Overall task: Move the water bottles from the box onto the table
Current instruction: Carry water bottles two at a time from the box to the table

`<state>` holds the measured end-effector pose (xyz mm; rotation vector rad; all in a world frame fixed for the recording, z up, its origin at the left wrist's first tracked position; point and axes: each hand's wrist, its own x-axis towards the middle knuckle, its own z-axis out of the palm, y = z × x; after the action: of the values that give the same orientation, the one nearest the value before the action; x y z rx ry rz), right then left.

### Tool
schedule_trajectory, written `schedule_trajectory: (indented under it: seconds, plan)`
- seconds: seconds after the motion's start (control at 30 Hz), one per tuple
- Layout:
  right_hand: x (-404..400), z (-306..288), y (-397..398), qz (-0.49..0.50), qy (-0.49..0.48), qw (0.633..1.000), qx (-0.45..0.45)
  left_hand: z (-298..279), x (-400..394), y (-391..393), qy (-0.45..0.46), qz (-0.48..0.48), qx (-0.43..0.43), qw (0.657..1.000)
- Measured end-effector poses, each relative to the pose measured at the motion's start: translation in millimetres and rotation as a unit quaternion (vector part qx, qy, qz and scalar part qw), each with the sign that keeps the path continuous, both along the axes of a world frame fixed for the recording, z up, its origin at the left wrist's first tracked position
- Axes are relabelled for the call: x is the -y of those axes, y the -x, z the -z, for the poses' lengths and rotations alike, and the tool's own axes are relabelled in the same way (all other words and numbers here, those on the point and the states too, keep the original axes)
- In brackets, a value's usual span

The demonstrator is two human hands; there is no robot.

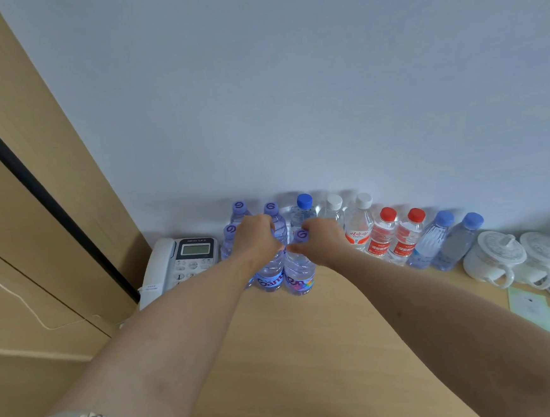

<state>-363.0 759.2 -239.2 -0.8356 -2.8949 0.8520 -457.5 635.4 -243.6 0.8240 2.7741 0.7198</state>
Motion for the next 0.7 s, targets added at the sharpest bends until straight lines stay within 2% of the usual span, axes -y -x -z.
schedule_trajectory:
  seconds: [0.1, 0.2, 0.37, 0.6, 0.7]
  plan:
    - [2, -1, 2, -0.022, -0.031, 0.999, 0.009, 2, 1, 1, -0.012, -0.002, 0.002, 1.000]
    - [2, -2, 3, -0.028, -0.008, 1.000, -0.012, -1, -2, 4, 0.012, 0.012, 0.000, 1.000]
    - [8, 4, 7, 0.058, 0.038, 0.997, -0.041, -5, -6, 10, 0.052, 0.040, 0.005, 0.998]
    - [6, 10, 3, 0.063, 0.091, 0.989, -0.099, -2, -8, 11, 0.063, 0.040, -0.007, 0.997]
    - [9, 15, 1, 0.080, 0.071, 0.991, -0.076, -1, -7, 12, 0.066, 0.043, -0.008, 0.997]
